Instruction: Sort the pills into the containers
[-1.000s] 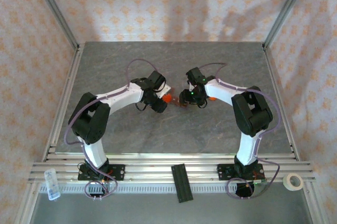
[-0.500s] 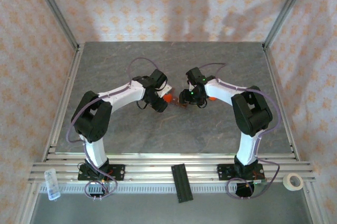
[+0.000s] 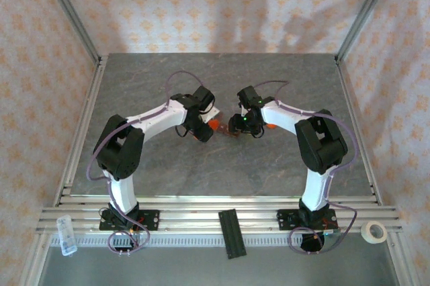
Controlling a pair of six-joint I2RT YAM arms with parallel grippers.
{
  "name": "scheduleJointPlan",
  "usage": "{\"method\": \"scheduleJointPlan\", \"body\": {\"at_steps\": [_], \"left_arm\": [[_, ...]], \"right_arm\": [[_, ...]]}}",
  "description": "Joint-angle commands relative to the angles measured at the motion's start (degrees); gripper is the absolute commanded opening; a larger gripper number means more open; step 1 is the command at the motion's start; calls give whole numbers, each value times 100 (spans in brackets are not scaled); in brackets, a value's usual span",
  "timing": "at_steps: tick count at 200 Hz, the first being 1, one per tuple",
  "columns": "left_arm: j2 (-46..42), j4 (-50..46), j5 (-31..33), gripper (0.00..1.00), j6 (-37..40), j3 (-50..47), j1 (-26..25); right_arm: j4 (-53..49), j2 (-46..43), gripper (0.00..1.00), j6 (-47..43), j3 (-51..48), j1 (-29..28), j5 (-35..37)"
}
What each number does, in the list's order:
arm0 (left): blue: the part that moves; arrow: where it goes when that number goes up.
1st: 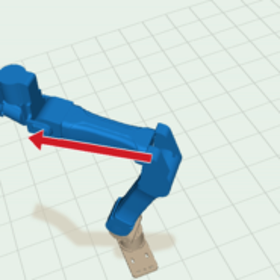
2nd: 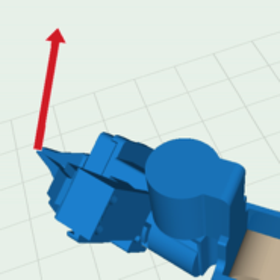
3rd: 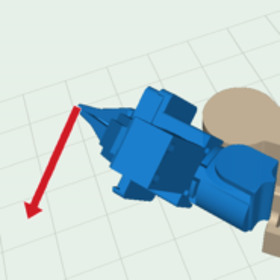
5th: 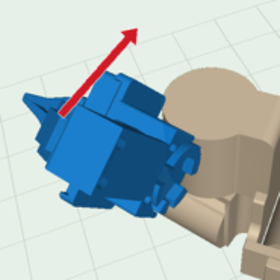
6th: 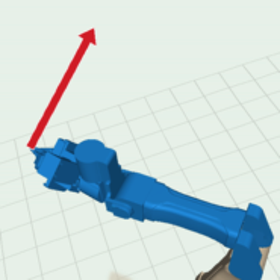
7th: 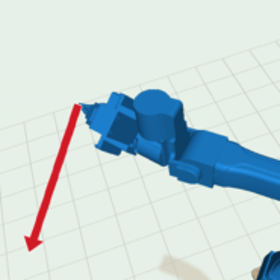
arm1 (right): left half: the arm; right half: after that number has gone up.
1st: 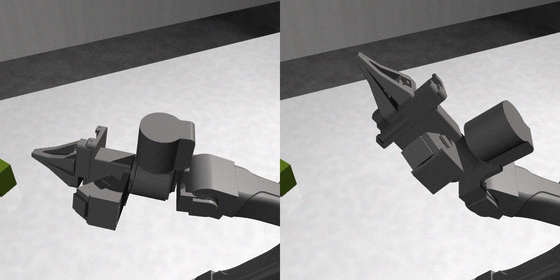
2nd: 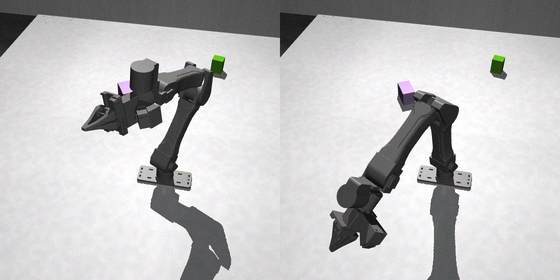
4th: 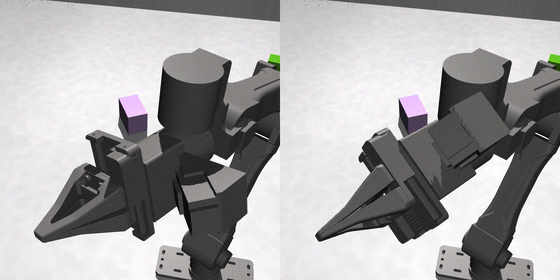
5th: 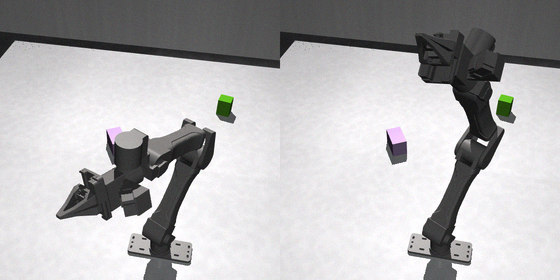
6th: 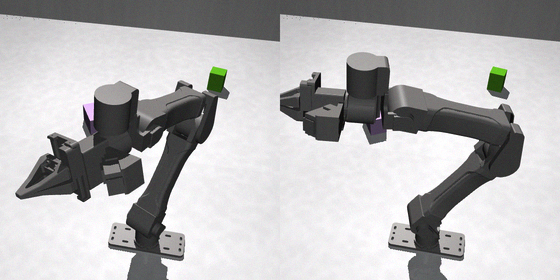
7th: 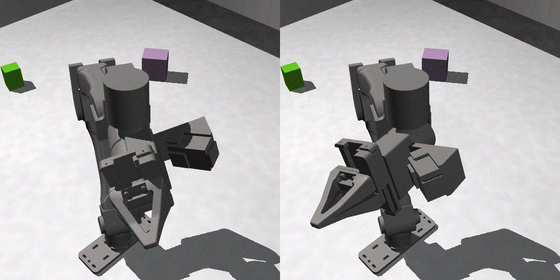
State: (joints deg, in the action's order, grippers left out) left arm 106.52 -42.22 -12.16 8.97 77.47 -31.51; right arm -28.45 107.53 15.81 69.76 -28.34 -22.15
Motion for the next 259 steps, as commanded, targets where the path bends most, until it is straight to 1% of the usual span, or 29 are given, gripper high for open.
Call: {"method": "scheduleJointPlan", "body": {"at_steps": [1,86,90,105,186,259], "left_arm": [[147,-372,180,0,137,214,10],[255,-735,274,0,210,513,4],[411,-754,278,0,212,522,7],[431,-825,291,0,228,560,11],[530,-972,268,0,237,733,-27],[606,-1235,537,0,289,927,-129]], "right_arm": [[-240,287,60,44,-50,-14,255],[-249,305,60,47,-35,-17,241],[-249,312,60,51,-37,-15,246],[-248,322,60,53,-32,-14,240],[-258,355,60,59,-23,-14,239],[-258,368,60,64,-28,-13,231]]}}
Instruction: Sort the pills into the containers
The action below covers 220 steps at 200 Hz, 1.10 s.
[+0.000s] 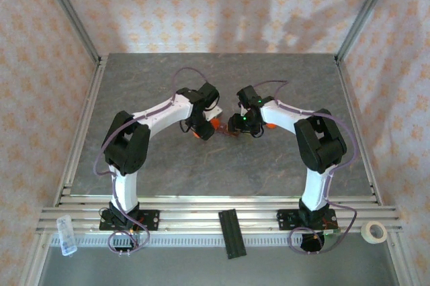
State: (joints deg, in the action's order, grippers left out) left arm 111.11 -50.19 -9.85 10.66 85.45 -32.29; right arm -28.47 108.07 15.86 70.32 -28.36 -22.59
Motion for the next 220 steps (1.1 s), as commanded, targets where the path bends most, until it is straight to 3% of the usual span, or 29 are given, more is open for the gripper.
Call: {"method": "scheduleJointPlan", "body": {"at_steps": [1,220], "left_arm": [[152,-438,307,0,121,134,-50],[288,-698,465,0,128,582,-112]], "right_arm": [[-256,317,60,59,-83,-16,278],[-256,385,60,67,-76,-16,238]]}}
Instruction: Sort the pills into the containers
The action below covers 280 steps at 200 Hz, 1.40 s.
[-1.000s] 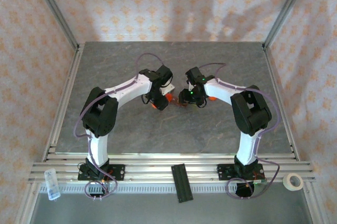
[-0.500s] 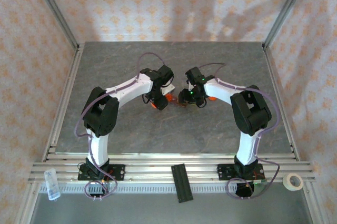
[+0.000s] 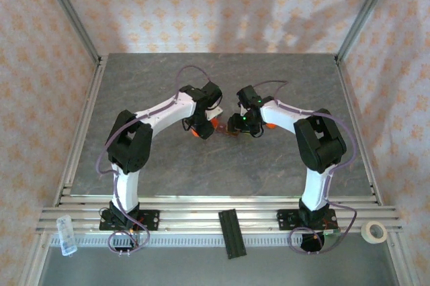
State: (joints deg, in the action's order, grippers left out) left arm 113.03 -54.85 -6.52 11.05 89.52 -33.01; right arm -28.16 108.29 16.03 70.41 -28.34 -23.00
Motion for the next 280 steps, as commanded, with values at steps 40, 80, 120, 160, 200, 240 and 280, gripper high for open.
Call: {"method": "scheduleJointPlan", "body": {"at_steps": [40,80,120,160,200,240,280], "left_arm": [[222,-304,166,0,117,301,-106],[246,-336,223,0,139,339,-135],[315,-406,386,0,152,409,-187],[403,-545,613,0,171,561,-256],[467,-657,752,0,205,672,-311],[470,-707,841,0,241,709,-329],[467,-756,918,0,275,713,-344]], "right_arm": [[-287,381,60,54,-76,-15,283],[-286,410,59,61,-72,-17,266],[-286,421,59,61,-76,-15,257],[-286,421,59,60,-80,-14,251],[-278,427,59,61,-85,-16,246],[-280,422,59,63,-89,-16,246],[-271,438,59,60,-89,-16,235]]}}
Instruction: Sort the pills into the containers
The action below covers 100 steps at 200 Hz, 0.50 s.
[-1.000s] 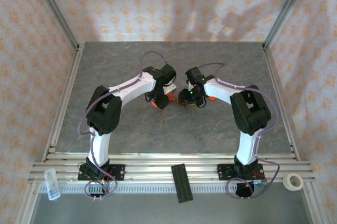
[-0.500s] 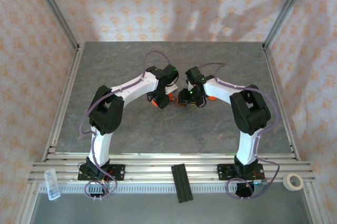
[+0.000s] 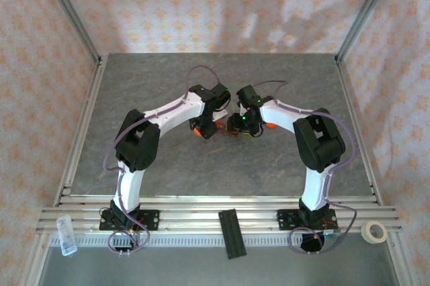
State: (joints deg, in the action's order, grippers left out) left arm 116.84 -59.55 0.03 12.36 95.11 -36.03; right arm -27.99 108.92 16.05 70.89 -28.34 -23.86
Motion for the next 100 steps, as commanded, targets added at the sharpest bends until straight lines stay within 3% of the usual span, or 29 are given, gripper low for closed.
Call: {"method": "scheduleJointPlan", "body": {"at_steps": [1,100], "left_arm": [[86,-286,266,0,144,155,-39],[-98,238,111,0,2,-377,-28]], "right_arm": [[-287,370,59,57,-137,-15,316],[-269,419,59,75,-155,-14,307]]}}
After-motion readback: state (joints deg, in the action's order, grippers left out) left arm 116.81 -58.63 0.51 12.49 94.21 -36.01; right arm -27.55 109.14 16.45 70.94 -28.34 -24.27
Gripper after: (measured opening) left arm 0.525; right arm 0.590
